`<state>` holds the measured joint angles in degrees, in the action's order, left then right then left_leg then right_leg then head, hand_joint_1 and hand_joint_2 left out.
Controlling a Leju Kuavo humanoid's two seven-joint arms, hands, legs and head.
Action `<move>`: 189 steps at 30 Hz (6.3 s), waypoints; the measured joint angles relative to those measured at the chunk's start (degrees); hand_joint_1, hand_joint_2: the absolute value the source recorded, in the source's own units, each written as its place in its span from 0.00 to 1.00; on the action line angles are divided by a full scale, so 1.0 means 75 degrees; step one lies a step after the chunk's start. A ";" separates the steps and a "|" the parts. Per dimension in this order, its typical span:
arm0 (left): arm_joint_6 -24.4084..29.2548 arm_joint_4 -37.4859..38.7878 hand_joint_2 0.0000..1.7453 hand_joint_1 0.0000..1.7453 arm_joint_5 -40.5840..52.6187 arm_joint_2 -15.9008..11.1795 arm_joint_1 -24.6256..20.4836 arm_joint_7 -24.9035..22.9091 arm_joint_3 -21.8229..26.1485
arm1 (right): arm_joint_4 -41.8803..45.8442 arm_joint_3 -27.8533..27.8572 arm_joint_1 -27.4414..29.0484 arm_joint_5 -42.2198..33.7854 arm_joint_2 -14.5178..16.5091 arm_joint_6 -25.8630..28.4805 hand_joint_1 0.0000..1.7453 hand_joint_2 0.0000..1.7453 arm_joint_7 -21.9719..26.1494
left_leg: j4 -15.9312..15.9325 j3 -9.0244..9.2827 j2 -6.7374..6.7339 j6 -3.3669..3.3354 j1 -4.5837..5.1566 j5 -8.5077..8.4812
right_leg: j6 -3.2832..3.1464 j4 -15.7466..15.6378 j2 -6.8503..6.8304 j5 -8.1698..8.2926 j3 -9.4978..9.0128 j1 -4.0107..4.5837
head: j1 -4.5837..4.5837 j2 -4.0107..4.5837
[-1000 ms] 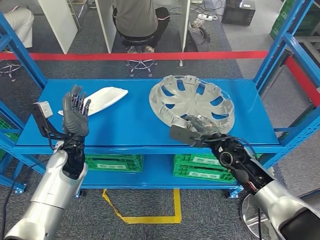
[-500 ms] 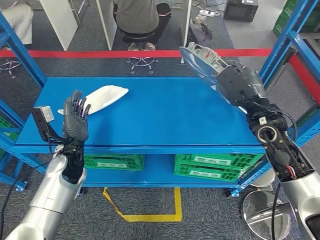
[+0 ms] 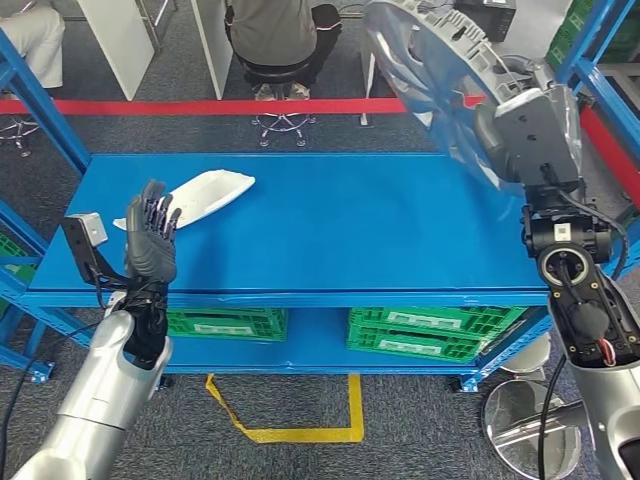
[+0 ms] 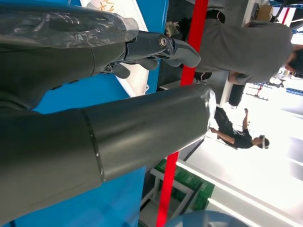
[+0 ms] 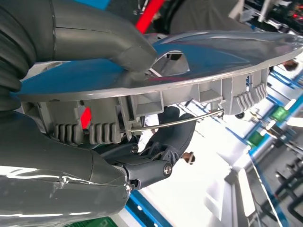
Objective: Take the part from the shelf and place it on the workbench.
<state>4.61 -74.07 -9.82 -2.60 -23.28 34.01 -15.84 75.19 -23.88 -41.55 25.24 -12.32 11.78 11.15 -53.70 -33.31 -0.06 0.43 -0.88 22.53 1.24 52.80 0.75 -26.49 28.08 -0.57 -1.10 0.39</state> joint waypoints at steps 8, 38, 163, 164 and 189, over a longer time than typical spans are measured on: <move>0.0025 -0.0062 0.00 0.00 0.0008 -0.0003 0.0038 -0.0004 0.0002 | 0.0316 0.0168 0.0186 -0.0134 -0.0006 0.0276 1.00 1.00 0.0206 | 0.0000 -0.0003 0.0003 0.0000 0.0000 0.0000 | 0.0000 0.0000 -0.0005 0.0000 -0.0001 0.0000 | -0.0001 0.0000; 0.0310 -0.0589 1.00 0.00 0.0162 -0.0192 0.0221 -0.0302 0.0017 | 0.0927 0.0153 0.0869 0.0175 0.0019 0.0683 1.00 1.00 0.0701 | 0.0001 -0.0012 0.0012 0.0001 0.0003 -0.0002 | 0.0001 0.0004 -0.0010 0.0000 0.0008 0.0000 | -0.0005 0.0000; 0.0726 -0.1124 1.00 0.00 0.0378 -0.0345 0.0437 -0.0192 0.0031 | 0.1974 -0.0254 0.1396 -0.0223 0.0173 0.0050 1.00 1.00 0.0582 | -0.1714 -0.1178 0.0155 0.0223 0.0040 0.0600 | -0.0240 0.0158 -0.0130 0.0202 0.0309 -0.0081 | 0.0126 0.0000; 0.0713 -0.1124 1.00 0.00 0.0368 -0.0345 0.0440 -0.0192 0.0030 | 0.1975 -0.0257 0.1402 -0.0227 0.0173 0.0049 1.00 1.00 0.0588 | -0.2163 -0.1415 0.0094 0.0264 0.0009 0.0746 | -0.0241 0.0159 -0.0200 0.0199 0.0316 -0.0077 | 0.0145 0.0000; 0.0557 -0.1117 1.00 0.00 0.0277 -0.0363 0.0301 -0.0169 0.0028 | 0.0322 -0.0611 0.1656 -0.1058 0.0200 -0.1830 1.00 1.00 -0.0779 | -0.0125 -0.0262 -0.0056 0.0015 0.0017 -0.0029 | 0.0078 0.0085 -0.0446 0.0092 0.0213 -0.0076 | -0.0044 0.0000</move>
<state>8.79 -82.44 -7.75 -5.33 -21.02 32.74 -15.63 77.60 -28.46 -29.13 17.31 -10.82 -1.95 5.31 -54.64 -35.27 -0.48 0.54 -0.75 22.31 1.83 53.44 -2.59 -25.80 29.68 -1.14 -1.43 0.39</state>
